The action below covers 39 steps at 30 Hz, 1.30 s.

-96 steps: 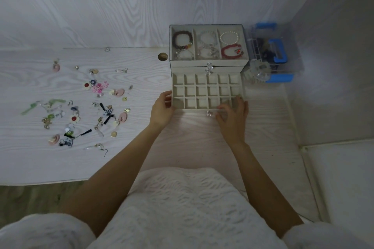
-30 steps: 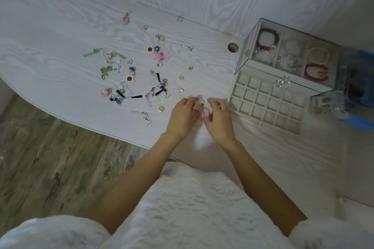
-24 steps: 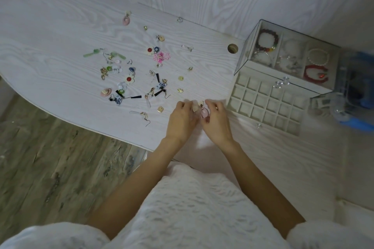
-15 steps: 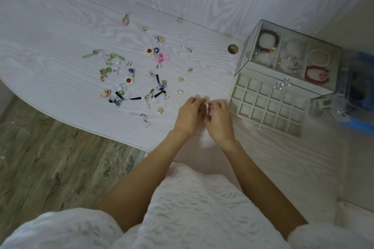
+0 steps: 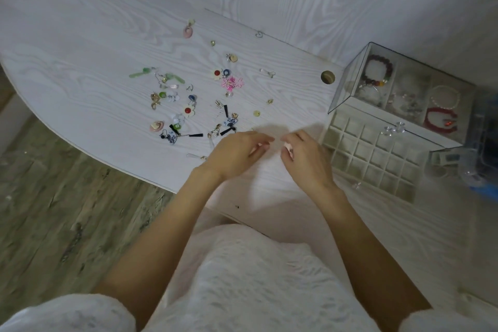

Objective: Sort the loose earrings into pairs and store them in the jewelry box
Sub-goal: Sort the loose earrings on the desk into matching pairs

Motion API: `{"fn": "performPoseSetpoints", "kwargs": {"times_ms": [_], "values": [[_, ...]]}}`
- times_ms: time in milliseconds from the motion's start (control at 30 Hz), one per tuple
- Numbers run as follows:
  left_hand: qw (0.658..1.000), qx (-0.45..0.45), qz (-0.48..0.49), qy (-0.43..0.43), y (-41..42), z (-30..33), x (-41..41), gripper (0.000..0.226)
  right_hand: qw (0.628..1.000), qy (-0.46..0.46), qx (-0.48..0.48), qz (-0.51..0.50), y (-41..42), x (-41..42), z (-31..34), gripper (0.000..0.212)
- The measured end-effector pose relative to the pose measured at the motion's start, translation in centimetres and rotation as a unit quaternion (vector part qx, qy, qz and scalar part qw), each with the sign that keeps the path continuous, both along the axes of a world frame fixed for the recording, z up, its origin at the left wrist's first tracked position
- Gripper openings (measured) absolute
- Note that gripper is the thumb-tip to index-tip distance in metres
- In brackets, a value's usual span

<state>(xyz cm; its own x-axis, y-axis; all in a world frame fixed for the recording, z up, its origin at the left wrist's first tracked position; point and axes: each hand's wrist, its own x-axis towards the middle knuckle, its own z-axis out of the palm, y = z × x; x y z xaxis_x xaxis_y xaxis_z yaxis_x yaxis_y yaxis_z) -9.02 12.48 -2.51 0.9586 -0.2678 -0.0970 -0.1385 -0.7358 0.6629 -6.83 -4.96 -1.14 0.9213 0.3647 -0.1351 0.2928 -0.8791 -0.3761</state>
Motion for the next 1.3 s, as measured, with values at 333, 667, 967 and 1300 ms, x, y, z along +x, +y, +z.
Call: {"fn": "performPoseSetpoints", "kwargs": {"times_ms": [333,667,967,1300], "values": [[0.969,0.035,0.244,-0.025,8.4,-2.3,7.8,0.026,0.996,0.002,0.044,0.084,10.0,11.0,-2.4,0.032],[0.978,0.125,0.165,-0.017,8.8,-4.3,10.5,0.026,0.997,0.003,0.039,0.063,11.7,13.5,-4.8,0.031],[0.985,0.146,0.096,0.005,9.0,-3.5,12.3,0.015,1.0,0.007,-0.011,0.007,9.6,12.9,-5.2,0.017],[0.992,0.114,0.026,0.041,9.5,-3.4,13.6,0.025,1.0,-0.005,0.011,-0.002,11.1,12.5,-5.3,0.016]]}}
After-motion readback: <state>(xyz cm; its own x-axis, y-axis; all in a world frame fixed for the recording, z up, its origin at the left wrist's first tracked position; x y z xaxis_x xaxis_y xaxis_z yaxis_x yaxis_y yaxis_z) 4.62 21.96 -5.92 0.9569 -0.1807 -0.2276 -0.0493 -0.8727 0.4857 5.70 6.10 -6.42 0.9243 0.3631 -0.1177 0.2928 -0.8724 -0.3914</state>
